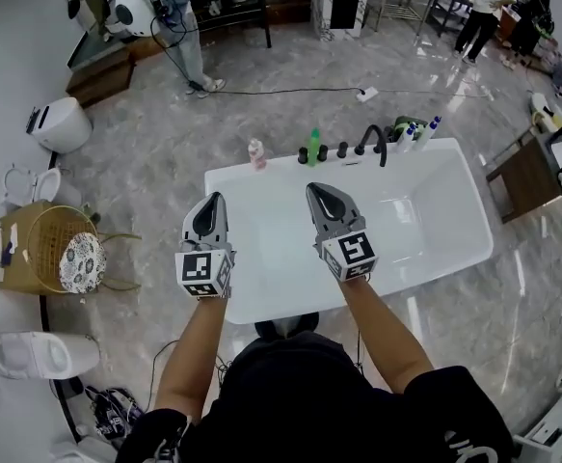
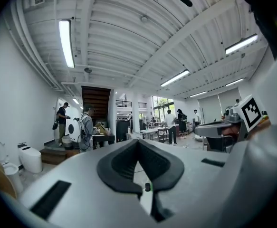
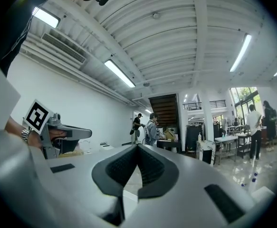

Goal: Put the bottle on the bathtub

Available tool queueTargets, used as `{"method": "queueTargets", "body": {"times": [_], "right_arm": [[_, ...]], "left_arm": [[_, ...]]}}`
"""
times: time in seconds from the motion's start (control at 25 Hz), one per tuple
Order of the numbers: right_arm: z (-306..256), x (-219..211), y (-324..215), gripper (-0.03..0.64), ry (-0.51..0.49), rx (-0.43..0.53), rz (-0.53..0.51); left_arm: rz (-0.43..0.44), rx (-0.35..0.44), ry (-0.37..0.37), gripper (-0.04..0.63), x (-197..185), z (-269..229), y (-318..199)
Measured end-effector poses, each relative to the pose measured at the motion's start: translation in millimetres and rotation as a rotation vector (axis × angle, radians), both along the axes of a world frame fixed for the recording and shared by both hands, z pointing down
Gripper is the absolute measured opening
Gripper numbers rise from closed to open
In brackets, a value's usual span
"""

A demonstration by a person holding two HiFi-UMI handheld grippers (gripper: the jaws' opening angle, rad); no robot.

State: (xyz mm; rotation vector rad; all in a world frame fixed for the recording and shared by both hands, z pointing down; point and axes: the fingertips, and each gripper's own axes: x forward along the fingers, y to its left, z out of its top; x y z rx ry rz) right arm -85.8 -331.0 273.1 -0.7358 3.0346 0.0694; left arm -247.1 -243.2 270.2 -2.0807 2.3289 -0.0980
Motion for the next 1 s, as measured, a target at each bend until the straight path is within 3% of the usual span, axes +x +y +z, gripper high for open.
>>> {"method": "queueTargets", "body": {"times": [1.0], "right_arm": [[-25, -24, 6, 0.008, -0.018, 0.013, 0.046]], "left_arm": [[0.095, 0.015, 0.021, 0.008, -1, -13, -8]]}}
